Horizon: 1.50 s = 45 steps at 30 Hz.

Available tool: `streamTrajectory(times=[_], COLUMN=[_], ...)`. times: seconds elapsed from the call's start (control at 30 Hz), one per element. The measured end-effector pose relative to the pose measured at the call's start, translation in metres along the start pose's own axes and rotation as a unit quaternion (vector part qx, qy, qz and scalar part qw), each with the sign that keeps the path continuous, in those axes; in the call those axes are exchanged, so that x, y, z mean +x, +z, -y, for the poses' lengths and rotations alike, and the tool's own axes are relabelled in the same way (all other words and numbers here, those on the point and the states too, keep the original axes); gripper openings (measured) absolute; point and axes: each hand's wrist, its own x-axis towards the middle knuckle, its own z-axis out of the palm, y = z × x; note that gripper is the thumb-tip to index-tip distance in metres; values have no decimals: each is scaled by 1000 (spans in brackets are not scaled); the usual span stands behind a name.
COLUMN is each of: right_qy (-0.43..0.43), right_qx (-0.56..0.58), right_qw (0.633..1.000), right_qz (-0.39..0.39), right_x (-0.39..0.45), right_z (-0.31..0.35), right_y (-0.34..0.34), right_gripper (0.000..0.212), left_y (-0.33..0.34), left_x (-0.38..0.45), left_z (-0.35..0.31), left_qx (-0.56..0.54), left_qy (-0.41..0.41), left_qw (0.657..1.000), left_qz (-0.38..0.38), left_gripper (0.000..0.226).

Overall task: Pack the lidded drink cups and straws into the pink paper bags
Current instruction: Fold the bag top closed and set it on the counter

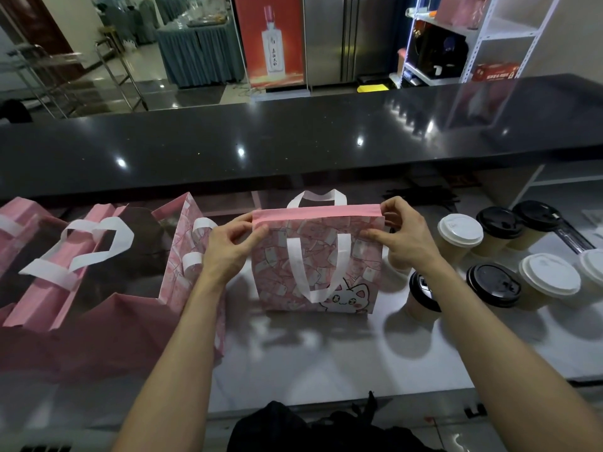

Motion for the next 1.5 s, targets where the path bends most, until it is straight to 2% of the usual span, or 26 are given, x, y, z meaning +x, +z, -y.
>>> streamTrajectory(times=[0.13, 0.2, 0.3, 0.37, 0.4, 0.47, 0.53, 0.6, 0.63, 0.7, 0.77, 0.83, 0.9, 1.03, 1.13, 1.23, 1.33, 1.37, 1.43, 1.5], right_qy=[8, 4, 3, 12, 17, 31, 51, 66, 68, 64, 51, 48, 50, 40, 31, 33, 33, 33, 41, 41], right_qx=[17, 17, 9, -17, -38, -84, -86, -58, -48, -27, -20, -6, 9, -39, -38, 10, 23, 19, 30, 57], right_qw=[1000, 1000, 1000, 1000, 999, 996, 991, 986, 986, 987, 988, 988, 987, 992, 993, 991, 989, 988, 985, 981], right_qz=[0, 4, 7, 1, 2, 25, 89, 140, 146, 148, 145, 145, 150, 110, 104, 126, 140, 148, 167, 179], right_x=[2, 3, 0, -6, -10, -19, -26, -32, -33, -34, -35, -34, -30, -14, 0, 12, 24, 28, 32, 35], right_z=[-3, -4, -5, -5, -4, -4, -4, -5, -6, -7, -7, -8, -9, -9, -8, -8, -8, -8, -7, -6], right_y=[1, 1, 1, 1, 1, 3, 7, 9, 9, 6, 2, -2, -2, -2, -8, -14, -17, -18, -17, -17], right_gripper=[59, 60, 67, 82, 88, 89, 84, 73, 63, 43, 34, 29, 33, 47, 56, 55, 59, 61, 63, 61], left_y=[3, 3, 2, 2, 2, 2, 3, 3, 1, -2, -2, 4, 11, 20, 22, 23, 23, 23, 23, 22], left_x=[0, 2, 1, -6, -9, -14, -17, -19, -20, -22, -23, -23, -20, -10, 2, 14, 24, 28, 33, 36], left_z=[-1, 0, -1, -1, 0, 1, 5, 6, 5, 4, 0, -3, -5, -5, -5, -3, -5, -5, -6, -4], left_qx=[-87, -82, 16, 127, 151, 116, 101, 95, 80, 43, 27, 6, 0, -81, -156, -180, -207, -214, -223, -220], left_qy=[-28, -37, -80, -103, -105, -119, -125, -121, -124, -126, -129, -139, -147, -133, -138, -126, -143, -144, -140, -133], left_qw=[996, 995, 996, 985, 981, 982, 981, 981, 981, 983, 983, 986, 988, 988, 978, 975, 967, 965, 962, 961], left_qz=[24, 36, 48, 59, 67, 84, 111, 121, 122, 128, 126, 88, 37, -11, 9, 15, 33, 43, 66, 99], left_gripper=[29, 36, 73, 97, 102, 87, 56, 33, 30, 28, 26, 41, 52, 44, 68, 74, 91, 86, 61, 53])
